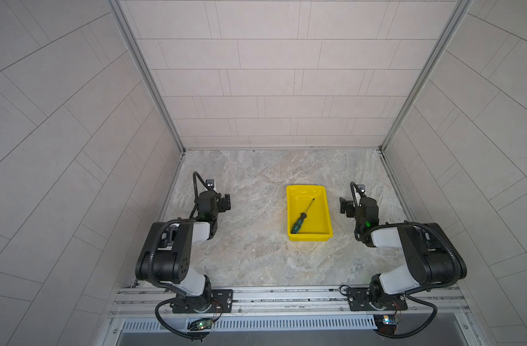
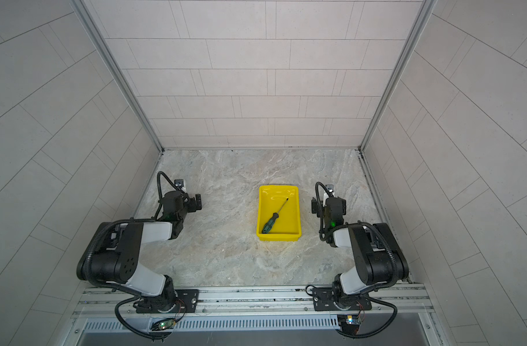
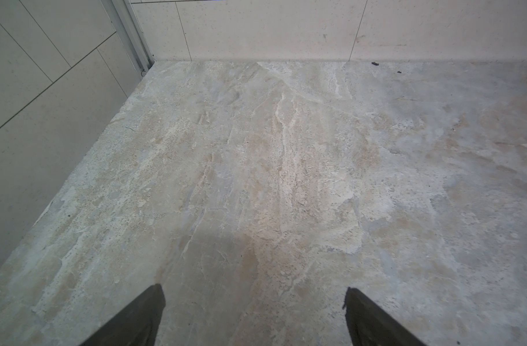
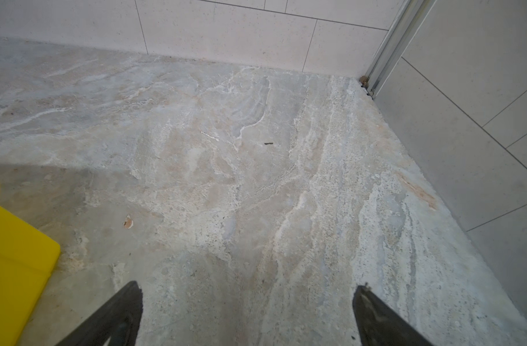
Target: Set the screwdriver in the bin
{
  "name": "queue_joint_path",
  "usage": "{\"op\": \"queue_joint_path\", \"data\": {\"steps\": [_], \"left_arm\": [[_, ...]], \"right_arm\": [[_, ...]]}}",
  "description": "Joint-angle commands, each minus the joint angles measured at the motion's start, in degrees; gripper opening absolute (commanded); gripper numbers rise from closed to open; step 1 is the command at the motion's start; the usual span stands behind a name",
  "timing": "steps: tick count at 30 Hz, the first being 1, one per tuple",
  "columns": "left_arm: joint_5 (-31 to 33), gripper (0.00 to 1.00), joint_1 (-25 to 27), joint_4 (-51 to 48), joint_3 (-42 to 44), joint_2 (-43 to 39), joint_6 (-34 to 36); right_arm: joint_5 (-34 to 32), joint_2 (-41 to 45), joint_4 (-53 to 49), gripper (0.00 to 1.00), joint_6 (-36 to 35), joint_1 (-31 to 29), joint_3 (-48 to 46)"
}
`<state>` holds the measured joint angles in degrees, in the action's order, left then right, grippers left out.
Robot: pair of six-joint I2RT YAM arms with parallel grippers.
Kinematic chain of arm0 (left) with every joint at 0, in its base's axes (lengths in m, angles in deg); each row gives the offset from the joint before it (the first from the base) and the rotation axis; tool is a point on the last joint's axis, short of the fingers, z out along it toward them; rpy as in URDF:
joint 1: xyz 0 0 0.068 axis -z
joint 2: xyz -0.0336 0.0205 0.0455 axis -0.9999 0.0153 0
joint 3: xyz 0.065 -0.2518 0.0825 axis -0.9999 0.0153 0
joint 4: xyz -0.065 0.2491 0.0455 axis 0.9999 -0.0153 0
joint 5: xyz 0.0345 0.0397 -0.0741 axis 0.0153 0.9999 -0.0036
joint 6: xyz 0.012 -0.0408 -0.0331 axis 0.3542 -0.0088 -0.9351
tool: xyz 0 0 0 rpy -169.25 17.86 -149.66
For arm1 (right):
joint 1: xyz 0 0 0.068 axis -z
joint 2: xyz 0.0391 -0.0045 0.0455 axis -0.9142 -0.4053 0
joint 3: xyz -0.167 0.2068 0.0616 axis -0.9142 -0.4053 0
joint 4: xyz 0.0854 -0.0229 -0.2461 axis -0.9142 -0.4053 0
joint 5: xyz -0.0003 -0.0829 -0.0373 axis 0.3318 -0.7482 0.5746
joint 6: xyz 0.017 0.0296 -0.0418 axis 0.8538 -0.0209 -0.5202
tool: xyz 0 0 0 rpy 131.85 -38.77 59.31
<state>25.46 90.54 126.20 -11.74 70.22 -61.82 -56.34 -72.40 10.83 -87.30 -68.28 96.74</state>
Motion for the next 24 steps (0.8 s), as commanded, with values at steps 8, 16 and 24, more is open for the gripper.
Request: {"op": "queue_joint_path", "data": {"steps": [8,16,24], "left_arm": [[-0.4,1.00,-0.2,0.6,-0.1,-0.4,0.1],[-0.2,1.00,-0.3,0.5,0.0,-0.5,0.2],[0.5,1.00,-0.3,0.7,0.3,-1.0,0.2]], "right_arm": [[2.2,0.7,1.4,1.00,0.3,1.4,0.9],[2.1,-0.5,-5.2,1.00,-0.8,0.4,5.3],[2.2,-0.8,-5.6,1.00,-0.9,0.4,5.6]]}}
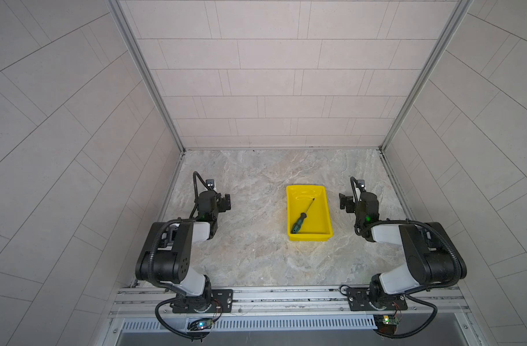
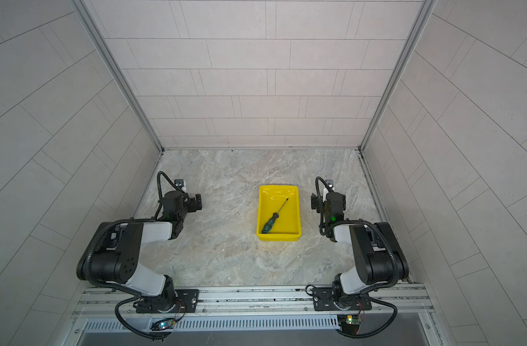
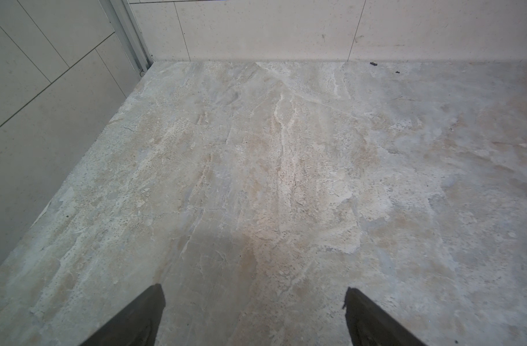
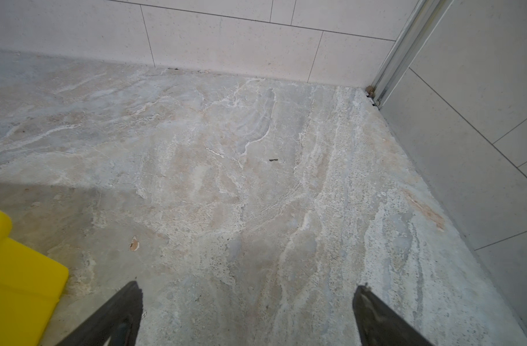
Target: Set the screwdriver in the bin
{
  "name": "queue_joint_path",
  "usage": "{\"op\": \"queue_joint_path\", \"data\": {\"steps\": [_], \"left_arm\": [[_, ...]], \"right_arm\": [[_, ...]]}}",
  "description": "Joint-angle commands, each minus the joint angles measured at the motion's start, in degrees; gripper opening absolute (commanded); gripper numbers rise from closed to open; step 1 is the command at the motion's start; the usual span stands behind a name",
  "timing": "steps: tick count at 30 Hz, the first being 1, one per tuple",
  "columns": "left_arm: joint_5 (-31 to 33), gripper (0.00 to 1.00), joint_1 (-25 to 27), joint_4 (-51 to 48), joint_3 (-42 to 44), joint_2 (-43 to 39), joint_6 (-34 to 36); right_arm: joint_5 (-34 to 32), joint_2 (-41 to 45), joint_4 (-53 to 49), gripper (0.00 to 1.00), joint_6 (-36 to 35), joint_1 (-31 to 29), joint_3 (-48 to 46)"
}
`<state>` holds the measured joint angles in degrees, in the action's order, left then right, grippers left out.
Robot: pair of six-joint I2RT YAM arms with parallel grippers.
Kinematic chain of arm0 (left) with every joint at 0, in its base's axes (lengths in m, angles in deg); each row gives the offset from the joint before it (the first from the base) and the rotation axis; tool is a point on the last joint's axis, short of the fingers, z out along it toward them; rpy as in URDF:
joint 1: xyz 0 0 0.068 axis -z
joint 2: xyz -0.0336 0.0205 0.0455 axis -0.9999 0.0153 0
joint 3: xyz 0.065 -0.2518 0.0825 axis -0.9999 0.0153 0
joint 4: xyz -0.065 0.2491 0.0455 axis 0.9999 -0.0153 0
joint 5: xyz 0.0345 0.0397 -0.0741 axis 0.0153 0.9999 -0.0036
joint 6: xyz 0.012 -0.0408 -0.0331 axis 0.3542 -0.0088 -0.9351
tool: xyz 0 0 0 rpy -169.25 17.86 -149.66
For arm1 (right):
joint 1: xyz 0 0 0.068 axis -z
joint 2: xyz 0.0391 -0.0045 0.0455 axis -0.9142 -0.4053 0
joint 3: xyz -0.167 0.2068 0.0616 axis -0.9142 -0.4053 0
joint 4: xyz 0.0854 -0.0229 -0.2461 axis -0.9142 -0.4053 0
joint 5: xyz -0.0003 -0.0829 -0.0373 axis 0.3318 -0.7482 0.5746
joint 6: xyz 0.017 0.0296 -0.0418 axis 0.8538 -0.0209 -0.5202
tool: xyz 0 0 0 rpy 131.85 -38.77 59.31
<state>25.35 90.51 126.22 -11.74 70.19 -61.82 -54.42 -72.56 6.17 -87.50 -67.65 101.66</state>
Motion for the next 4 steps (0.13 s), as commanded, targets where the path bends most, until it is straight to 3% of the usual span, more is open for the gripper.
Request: {"op": "queue_joint_path", "data": {"steps": [1,4], "left_arm": [[0.6,1.00,-0.2,0.7,0.2,-0.8,0.2],[0.6,1.00,-0.2,0.6,0.2,-0.8,0.2]], "right_arm": [[0.3,-0.8,-1.3,1.00,-0.6,-0.2,1.0],[0.3,-0.7,-1.3,0.99,-0.6,-0.1,1.0]]}}
